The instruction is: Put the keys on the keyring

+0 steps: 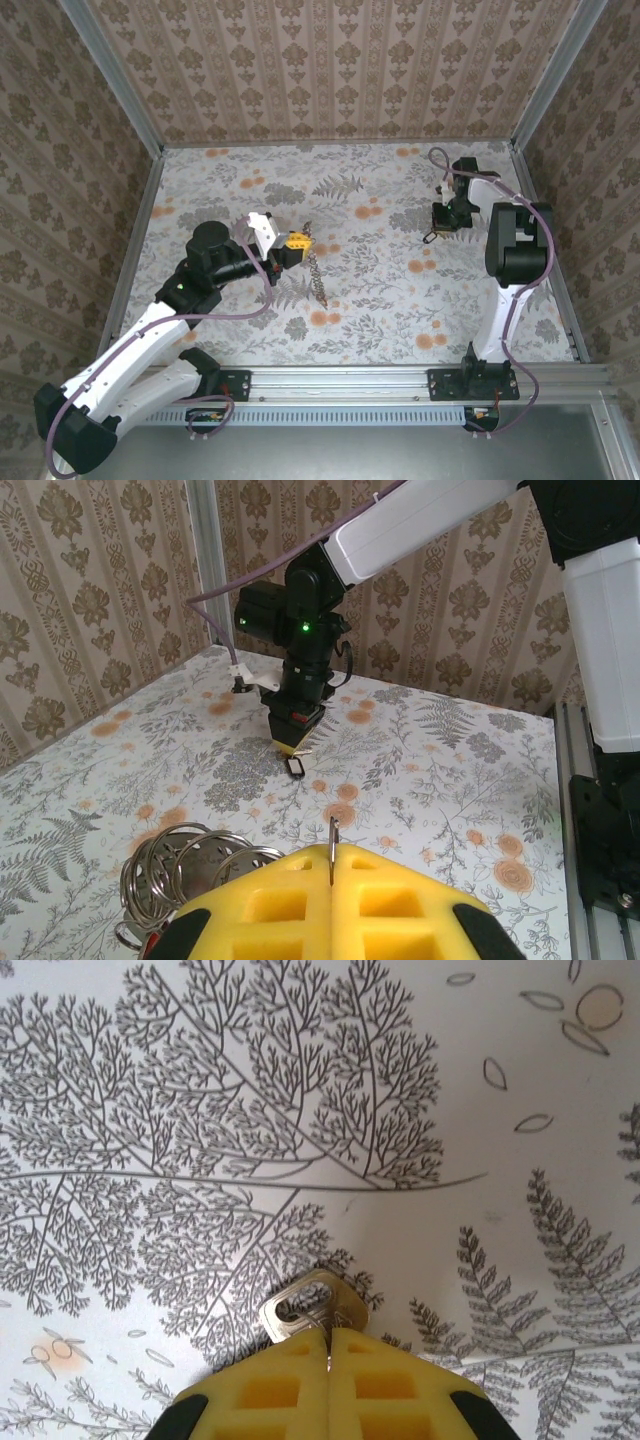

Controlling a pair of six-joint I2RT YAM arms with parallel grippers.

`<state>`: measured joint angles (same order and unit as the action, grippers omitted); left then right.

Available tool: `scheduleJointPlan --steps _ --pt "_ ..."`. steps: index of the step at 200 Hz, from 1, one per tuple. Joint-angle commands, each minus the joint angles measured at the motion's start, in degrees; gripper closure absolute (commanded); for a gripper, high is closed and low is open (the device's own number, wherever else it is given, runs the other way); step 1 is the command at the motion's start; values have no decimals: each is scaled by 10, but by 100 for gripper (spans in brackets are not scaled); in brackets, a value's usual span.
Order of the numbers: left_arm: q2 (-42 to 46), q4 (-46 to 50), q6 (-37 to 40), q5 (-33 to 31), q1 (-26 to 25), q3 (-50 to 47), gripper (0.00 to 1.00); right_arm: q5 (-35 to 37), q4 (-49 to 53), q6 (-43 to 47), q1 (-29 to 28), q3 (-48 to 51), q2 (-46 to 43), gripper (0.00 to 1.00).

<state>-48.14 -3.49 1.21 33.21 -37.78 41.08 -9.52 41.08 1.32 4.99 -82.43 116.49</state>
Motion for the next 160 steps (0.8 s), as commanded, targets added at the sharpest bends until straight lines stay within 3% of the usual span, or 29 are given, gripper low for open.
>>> scheduleJointPlan --steps 1,53,160 --pt "10 -32 -8 13 1 2 100 -7 -6 9 -9 29 -35 99" --pt "10 -32 -8 13 -1 3 100 13 -13 24 -45 62 -62 100" --pt "11 -31 -4 11 -6 1 100 79 -7 42 -100 48 -25 99"
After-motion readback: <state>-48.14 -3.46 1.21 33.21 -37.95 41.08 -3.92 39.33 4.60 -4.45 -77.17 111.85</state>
